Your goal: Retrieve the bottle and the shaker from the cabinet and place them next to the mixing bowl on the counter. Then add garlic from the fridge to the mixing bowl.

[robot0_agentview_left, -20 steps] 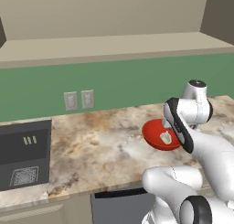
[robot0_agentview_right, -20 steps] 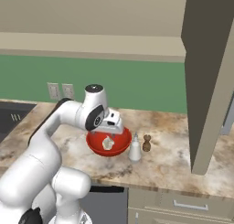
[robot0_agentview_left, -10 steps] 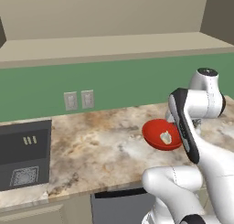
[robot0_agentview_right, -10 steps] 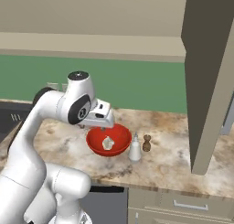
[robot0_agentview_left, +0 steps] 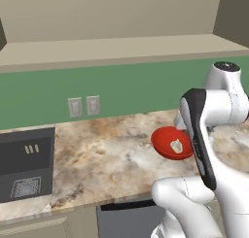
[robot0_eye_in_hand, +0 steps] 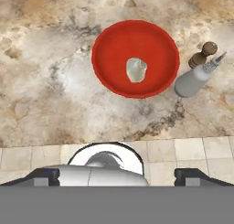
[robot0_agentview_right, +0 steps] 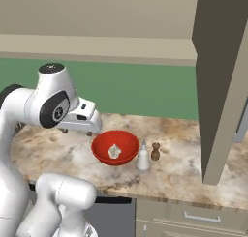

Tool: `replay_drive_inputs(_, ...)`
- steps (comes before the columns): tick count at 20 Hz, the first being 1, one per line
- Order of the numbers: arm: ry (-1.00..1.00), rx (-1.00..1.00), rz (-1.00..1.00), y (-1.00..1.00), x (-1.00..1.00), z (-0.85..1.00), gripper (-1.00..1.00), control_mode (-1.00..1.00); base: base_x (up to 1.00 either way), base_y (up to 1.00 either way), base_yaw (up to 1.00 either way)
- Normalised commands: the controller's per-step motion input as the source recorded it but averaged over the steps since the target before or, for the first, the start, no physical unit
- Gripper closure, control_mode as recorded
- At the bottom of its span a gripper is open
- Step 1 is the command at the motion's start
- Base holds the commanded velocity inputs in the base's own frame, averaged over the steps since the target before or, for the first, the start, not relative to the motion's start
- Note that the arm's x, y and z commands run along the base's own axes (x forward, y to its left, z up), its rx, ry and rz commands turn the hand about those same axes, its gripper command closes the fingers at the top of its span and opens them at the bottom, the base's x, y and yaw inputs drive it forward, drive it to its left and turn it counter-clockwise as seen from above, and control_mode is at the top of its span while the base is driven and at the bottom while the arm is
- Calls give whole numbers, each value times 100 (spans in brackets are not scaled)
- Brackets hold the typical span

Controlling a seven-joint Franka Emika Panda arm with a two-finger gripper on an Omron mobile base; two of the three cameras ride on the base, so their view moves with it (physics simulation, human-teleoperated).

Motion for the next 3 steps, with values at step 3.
replay_drive_inputs(3, 0, 0, 0, 5, -68, 36, -100, -100, 0, 0, 0)
